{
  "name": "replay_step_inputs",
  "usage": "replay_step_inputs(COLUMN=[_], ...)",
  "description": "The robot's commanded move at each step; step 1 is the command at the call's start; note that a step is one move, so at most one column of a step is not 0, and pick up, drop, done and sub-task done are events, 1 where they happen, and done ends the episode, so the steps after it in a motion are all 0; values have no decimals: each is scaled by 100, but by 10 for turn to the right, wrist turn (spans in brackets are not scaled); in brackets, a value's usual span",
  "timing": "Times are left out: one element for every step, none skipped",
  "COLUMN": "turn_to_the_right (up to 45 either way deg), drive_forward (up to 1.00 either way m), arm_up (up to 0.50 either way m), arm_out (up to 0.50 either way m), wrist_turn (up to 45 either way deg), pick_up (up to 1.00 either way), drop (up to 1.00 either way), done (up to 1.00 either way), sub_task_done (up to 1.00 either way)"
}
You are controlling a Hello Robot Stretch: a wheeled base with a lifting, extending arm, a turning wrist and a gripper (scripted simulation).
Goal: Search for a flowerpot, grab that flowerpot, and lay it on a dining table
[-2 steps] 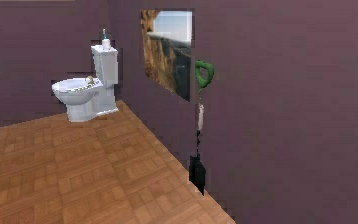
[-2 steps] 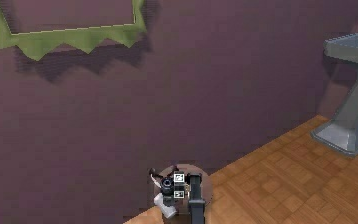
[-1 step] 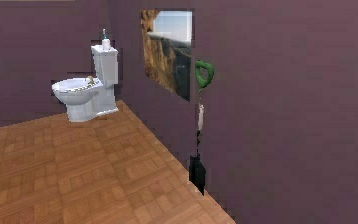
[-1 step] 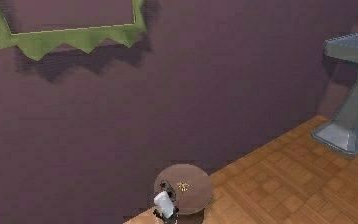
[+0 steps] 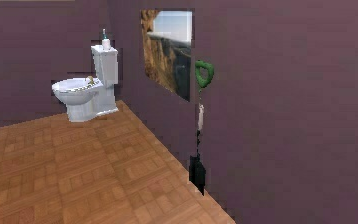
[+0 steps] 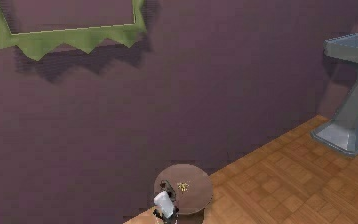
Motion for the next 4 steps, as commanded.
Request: replay_step_inputs(turn_to_the_right=[0, 0, 0, 0], drive_forward=[0, 0, 0, 0], arm_up=[10, 50, 6, 0], arm_out=[0, 0, 0, 0], wrist_turn=[0, 0, 0, -450], pick_up=[0, 0, 0, 0], drop=[0, 0, 0, 0], done=[0, 0, 0, 0], sub_task_done=[0, 0, 0, 0])
